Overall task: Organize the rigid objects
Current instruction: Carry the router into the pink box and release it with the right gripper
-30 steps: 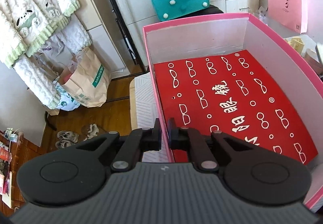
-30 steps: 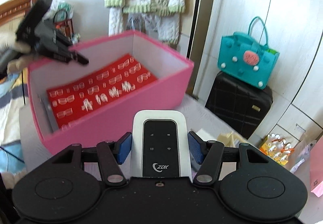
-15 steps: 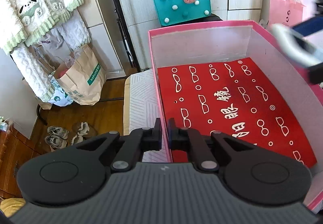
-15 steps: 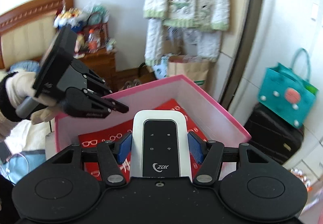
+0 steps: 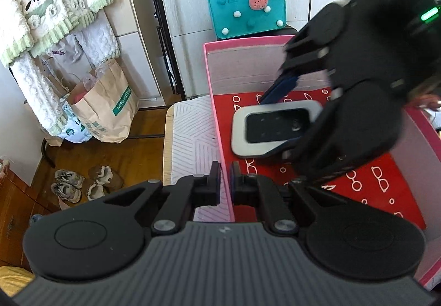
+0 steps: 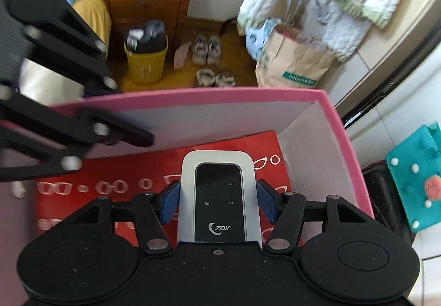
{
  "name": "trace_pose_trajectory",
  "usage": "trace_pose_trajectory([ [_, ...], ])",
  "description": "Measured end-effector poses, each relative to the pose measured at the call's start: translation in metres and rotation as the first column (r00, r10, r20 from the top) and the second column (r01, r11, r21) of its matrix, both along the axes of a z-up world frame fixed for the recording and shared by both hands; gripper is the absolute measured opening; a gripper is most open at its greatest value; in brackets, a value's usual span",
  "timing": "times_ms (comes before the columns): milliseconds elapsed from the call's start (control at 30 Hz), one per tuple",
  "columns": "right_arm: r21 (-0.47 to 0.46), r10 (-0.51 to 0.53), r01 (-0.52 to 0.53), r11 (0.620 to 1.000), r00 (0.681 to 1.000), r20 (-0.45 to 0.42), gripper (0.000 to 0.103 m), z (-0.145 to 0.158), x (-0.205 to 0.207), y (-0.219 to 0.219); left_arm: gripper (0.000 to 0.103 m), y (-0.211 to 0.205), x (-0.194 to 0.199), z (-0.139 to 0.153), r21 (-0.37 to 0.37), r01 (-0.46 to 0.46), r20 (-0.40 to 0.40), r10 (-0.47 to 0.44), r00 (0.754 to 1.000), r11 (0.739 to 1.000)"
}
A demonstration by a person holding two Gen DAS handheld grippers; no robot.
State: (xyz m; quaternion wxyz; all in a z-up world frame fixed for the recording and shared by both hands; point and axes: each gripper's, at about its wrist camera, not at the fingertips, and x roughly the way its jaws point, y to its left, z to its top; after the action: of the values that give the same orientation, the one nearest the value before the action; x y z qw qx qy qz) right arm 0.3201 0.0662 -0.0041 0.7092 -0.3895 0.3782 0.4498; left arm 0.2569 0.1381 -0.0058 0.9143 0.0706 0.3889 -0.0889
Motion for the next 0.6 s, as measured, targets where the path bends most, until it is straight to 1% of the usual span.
trace_pose_trajectory([
  [67,-0.030,0.016,-0.016,0.999,1.000,-0.006,0.065,-0.008,0.007,0.005,0.006,0.001,0.000,0.000,-0.007,-0.001,0.000,0.001,1.000,1.000],
  [133,-0.038,0.022,-0.023,0.999,0.999,-0.029,0.065,-0.013,0.014,0.008,0.006,0.001,-0.001,0.000,-0.012,-0.002,0.002,0.002,1.000,1.000],
  [300,-0.043,0.048,-0.050,0.998,0.998,-0.042,0.065,-0.017,0.023,0.009,0.007,0.002,-0.002,0.000,-0.025,-0.003,0.002,0.003,1.000,1.000],
  [433,-0.023,0.057,-0.057,0.998,0.998,-0.026,0.064,-0.020,0.025,0.010,0.007,0.004,-0.002,0.000,-0.027,-0.003,0.004,0.003,1.000,1.000],
  [533,-0.004,0.081,-0.081,0.997,0.997,-0.001,0.070,-0.012,0.023,0.006,0.007,0.004,-0.003,0.000,-0.031,-0.006,0.004,0.006,1.000,1.000],
  [567,0.011,0.083,-0.084,0.996,0.996,0.016,0.073,-0.006,0.021,0.002,0.007,0.004,-0.003,0.000,-0.030,-0.006,0.005,0.006,1.000,1.000],
  [600,0.040,0.067,-0.068,0.997,0.997,0.033,0.074,0.002,0.020,-0.004,0.007,0.004,-0.004,0.000,-0.030,-0.005,0.006,0.005,1.000,1.000],
])
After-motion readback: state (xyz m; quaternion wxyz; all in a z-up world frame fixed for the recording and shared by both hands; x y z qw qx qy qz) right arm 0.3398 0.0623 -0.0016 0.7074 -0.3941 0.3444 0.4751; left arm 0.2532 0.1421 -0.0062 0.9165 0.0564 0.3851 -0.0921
